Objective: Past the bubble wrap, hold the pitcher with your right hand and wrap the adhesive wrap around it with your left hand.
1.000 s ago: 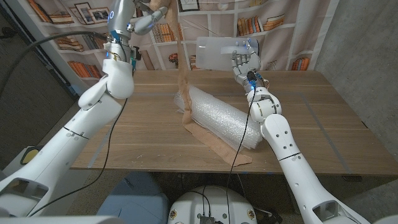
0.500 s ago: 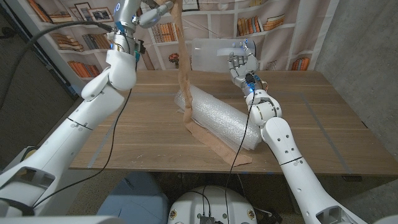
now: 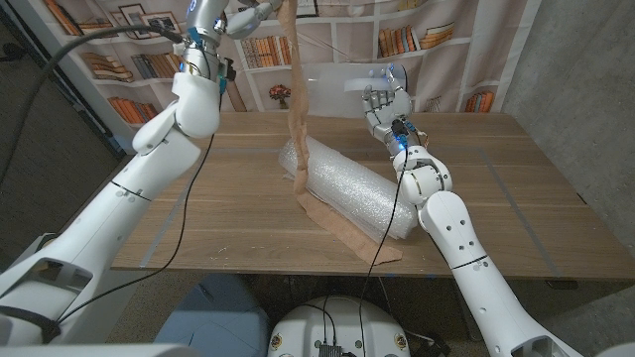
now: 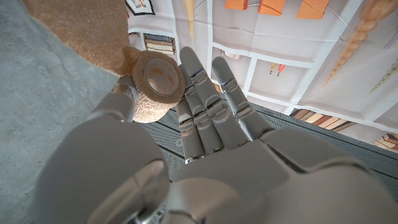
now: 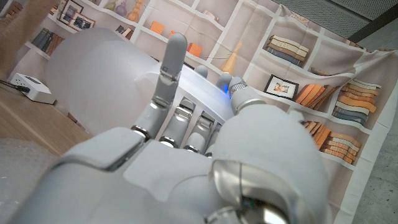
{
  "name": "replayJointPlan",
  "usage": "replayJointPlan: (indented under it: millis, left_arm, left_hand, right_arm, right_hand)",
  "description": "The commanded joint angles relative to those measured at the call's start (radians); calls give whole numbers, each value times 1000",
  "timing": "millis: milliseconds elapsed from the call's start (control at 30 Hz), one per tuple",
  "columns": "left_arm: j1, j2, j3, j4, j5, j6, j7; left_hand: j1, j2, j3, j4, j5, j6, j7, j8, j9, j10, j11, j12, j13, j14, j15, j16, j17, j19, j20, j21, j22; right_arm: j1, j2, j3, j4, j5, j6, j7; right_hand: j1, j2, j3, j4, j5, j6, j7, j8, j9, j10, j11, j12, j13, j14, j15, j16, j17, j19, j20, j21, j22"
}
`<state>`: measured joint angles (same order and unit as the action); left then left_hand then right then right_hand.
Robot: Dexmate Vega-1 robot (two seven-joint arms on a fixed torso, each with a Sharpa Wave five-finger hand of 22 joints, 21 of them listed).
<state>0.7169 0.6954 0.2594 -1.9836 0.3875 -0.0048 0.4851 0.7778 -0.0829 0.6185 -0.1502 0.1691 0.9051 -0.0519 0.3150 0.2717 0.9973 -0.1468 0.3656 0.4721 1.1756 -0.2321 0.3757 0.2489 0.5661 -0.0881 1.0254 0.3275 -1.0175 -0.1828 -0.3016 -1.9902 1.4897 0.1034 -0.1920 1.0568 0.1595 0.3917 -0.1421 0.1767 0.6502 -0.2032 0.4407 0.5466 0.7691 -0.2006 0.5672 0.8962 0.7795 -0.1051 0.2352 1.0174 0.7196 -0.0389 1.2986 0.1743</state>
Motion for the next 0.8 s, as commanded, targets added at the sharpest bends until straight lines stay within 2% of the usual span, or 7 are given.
replayJointPlan:
  millis: [33, 500, 800]
  left_arm:
    - [-19, -6, 9, -1, -19, 12, -22]
    - [-112, -38, 52, 41, -75, 3, -82]
    - [-144, -52, 74, 58, -91, 3, -97]
  left_hand:
    - [254, 261, 0, -1, 7, 6, -7, -3, 3, 34, -28, -3, 4, 5, -3, -5, 1, -1, 1, 8, -1]
    - [253, 262, 1, 0, 7, 1, -4, -11, 5, 33, -26, -8, 8, 4, -3, -8, 4, -12, 3, 22, -8]
    - [253, 263, 2, 0, 6, 1, -4, -12, 8, 31, -29, -11, 11, 3, -3, -10, 5, -16, 2, 33, -13]
  right_arm:
    - [-15, -16, -5, -26, 12, -6, -2]
    - [-18, -24, -21, -37, 9, -8, -2]
    - [-25, -29, -24, -44, 13, -8, 3]
  right_hand:
    - [-4, -3, 2, -3, 4, 5, 6, 11, 2, 11, 1, -3, -1, 228, -129, 1, 93, -297, -100, -3, 4]
    - [0, -4, 1, -5, 3, 8, 6, 15, -2, 17, 2, -4, -1, 232, -129, 2, 93, -296, -100, -3, 4]
    - [1, -5, 0, -6, 3, 11, 7, 17, -4, 18, 1, -7, -3, 234, -129, 2, 93, -295, -99, -3, 4]
